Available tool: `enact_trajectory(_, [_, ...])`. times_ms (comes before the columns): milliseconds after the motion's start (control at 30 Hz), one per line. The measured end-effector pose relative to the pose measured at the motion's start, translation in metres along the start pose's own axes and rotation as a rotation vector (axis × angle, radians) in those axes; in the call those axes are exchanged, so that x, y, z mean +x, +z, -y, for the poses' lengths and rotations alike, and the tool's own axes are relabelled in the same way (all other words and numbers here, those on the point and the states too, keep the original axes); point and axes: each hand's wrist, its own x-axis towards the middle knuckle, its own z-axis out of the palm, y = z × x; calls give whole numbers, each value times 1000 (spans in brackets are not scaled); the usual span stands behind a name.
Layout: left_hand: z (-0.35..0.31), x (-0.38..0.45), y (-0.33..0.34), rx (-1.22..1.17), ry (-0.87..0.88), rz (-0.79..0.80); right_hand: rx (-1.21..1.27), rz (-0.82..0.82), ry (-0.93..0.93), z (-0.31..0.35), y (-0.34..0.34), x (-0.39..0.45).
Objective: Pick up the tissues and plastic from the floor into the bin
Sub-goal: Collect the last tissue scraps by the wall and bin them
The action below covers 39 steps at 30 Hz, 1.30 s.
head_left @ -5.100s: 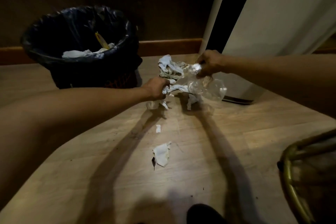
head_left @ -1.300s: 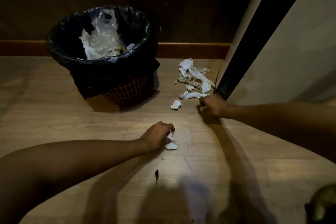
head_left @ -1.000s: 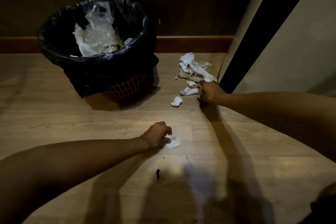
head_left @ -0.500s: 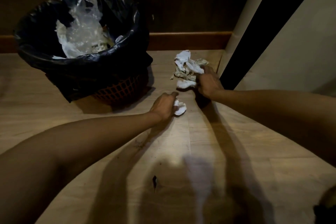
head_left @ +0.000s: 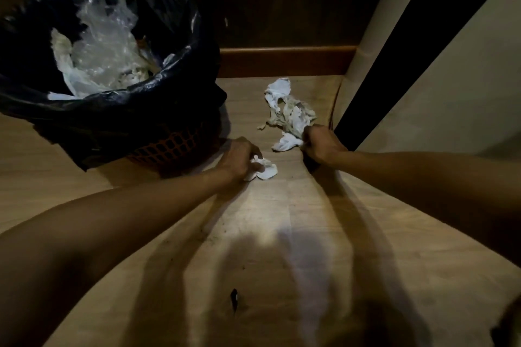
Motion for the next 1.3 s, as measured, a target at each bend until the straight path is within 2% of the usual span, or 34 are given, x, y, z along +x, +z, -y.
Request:
enact_trajectory(100, [-6,19,-12,57,46,-8,-24,76,-91,-8,-4,-21])
enact_trajectory(267, [-30,61,-30,454,259,79,-155,246,-306,-15,-14,-61])
enact_trajectory(433, [-57,102,-28,647,333,198,-198,295,-285,-23,-17,-66])
enact_trajectory(500, [-67,121,-28,626,280,235,-195,314,-303,-27,-15,-64])
enact_trajectory(567, [-71,138,-25,506,187,266,-224,317,-314,-27,-13,-61])
enact_trajectory(700, [-76,147,-15,367,65,338,-203,348,-233,-23,-11,-47])
enact_trajectory(833, [-70,139,3,191,93,139,-196,391,-209,-22,-14,-39])
enact_trajectory(967, [-66,122,2,236,198,5,-181,384,-234,-27,-11,-37])
enact_trajectory(1033, [-65,112,0,267,219,-13,-188,387,-245,-28,-12,-38])
enact_trajectory(1167, [-64,98,-7,314,146,46,-259,423,-285,-22,-19,-39])
enact_trajectory(1300, [-67,79,-21,370,64,136,-323,493,-248,-12,-37,-40])
